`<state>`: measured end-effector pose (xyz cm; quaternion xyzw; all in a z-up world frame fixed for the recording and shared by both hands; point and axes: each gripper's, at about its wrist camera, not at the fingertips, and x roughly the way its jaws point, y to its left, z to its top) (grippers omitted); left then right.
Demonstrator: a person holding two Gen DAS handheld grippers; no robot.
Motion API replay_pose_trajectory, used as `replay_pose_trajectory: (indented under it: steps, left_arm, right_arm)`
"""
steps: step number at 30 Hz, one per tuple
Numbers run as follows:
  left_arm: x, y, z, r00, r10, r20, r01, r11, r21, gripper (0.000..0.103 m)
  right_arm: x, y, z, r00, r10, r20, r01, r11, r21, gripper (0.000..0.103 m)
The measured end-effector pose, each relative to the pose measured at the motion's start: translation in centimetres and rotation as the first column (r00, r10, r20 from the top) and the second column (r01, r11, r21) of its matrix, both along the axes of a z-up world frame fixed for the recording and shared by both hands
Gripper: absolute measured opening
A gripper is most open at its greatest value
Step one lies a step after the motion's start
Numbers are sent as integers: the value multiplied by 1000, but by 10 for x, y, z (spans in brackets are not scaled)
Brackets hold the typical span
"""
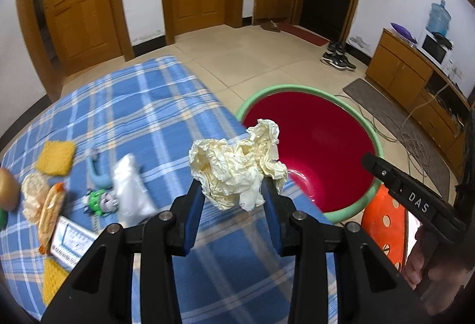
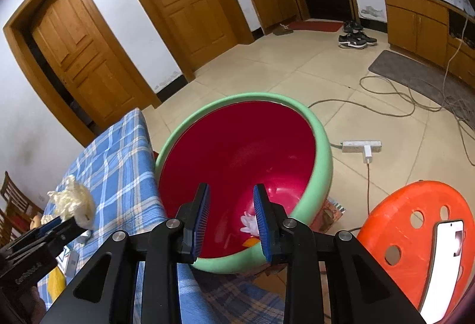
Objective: Collect trash
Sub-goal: 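Drop the orange snack bag into the bucket with the right tool while the left tool carries the paper, then open the left tool over the bucket to drop the crumpled paper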
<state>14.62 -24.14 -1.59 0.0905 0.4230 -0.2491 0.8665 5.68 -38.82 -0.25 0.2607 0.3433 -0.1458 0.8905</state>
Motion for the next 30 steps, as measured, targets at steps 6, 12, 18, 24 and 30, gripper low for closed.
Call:
replay_pose_trajectory:
  steps: [6,12,18,24,30]
  left_arm:
    - [4,-34,-5,998,-57,-2,57,998,8,39]
    - [12,-64,-12,996,-94,-9,94,995,13,41]
    - [12,-78,-10,995,-102,0,102,995,17,59]
    - [11,-72,-8,996,-84,-4,84,996,12,59]
    - [9,-52,-2,999,-43,-9,43,999,-10,59]
  right_arm:
    - [-11,-12,-3,999,-33,3,33,999,21,30]
    - [-17,-20,-6,999,-54,-1,54,998,37,30]
    - [-20,-24,-6,998,-64,-6,64,997,36,30]
    - [-21,-22,-3,998,-57,-1,57,998,36,31]
    - [-24,-15,5,999,-40,15,39,999,27,31]
